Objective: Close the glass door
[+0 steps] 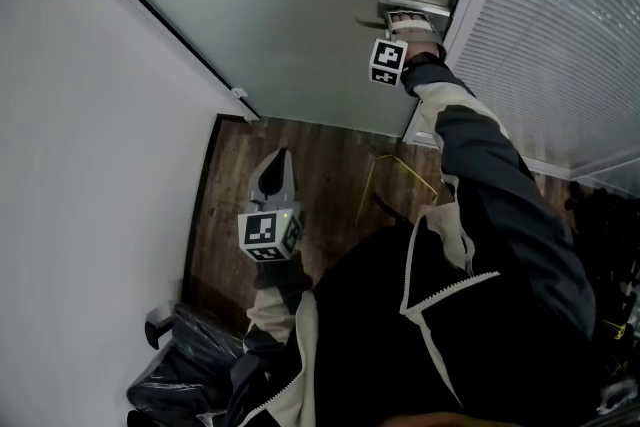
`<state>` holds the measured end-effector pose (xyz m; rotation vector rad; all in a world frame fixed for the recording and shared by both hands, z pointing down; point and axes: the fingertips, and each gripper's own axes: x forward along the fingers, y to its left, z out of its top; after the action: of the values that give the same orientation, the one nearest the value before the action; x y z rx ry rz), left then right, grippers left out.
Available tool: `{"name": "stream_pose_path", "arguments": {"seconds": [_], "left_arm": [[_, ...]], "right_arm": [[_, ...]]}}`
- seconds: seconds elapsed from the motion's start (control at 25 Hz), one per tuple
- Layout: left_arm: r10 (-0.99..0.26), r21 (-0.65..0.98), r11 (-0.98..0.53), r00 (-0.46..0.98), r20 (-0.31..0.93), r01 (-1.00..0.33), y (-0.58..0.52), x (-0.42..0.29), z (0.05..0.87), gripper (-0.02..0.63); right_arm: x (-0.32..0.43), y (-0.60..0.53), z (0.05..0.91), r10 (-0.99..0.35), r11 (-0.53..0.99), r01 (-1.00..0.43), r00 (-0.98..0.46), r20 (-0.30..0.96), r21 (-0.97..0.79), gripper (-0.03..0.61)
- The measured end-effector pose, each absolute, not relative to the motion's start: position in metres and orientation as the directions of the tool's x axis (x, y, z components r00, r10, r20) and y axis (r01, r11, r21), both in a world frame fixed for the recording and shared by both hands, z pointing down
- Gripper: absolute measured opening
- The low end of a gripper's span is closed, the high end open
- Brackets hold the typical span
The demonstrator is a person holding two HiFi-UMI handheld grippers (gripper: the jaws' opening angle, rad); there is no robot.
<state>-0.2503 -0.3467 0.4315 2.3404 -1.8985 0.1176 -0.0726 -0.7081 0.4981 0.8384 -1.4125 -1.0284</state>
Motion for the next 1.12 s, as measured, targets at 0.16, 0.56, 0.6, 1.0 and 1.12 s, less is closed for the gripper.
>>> {"name": "stream_pose_path", "arguments": {"seconds": [0.16, 0.56, 0.6, 1.0, 1.12], "left_arm": [[-0.969, 0.044, -0.199, 0.203, 0.138, -0.979, -0.348, -0.245, 0.431, 0.011], [-0.973, 0.039, -0.174, 0.178, 0.145, -0.984, -0.329, -0.247, 0.435, 0.012], [-0.974, 0.039, -0.166, 0.170, 0.146, -0.985, -0.327, -0.249, 0.435, 0.012], [-0.979, 0.070, -0.158, 0.166, 0.116, -0.985, -0.314, -0.265, 0.430, 0.012], [-0.979, 0.076, -0.171, 0.179, 0.098, -0.982, -0.315, -0.270, 0.423, 0.012]], "right_arm": [[-0.073, -0.711, 0.499, -0.921, 0.369, 0.069, -0.111, 0.375, 0.927, 0.066], [-0.068, -0.708, 0.503, -0.912, 0.382, 0.091, -0.123, 0.391, 0.920, 0.074], [-0.069, -0.708, 0.504, -0.908, 0.390, 0.086, -0.127, 0.399, 0.917, 0.082], [-0.090, -0.638, 0.472, -0.835, 0.531, -0.273, -0.326, 0.442, 0.802, 0.220], [-0.124, -0.580, 0.441, -0.761, 0.638, -0.483, -0.516, 0.394, 0.599, 0.178]]}}
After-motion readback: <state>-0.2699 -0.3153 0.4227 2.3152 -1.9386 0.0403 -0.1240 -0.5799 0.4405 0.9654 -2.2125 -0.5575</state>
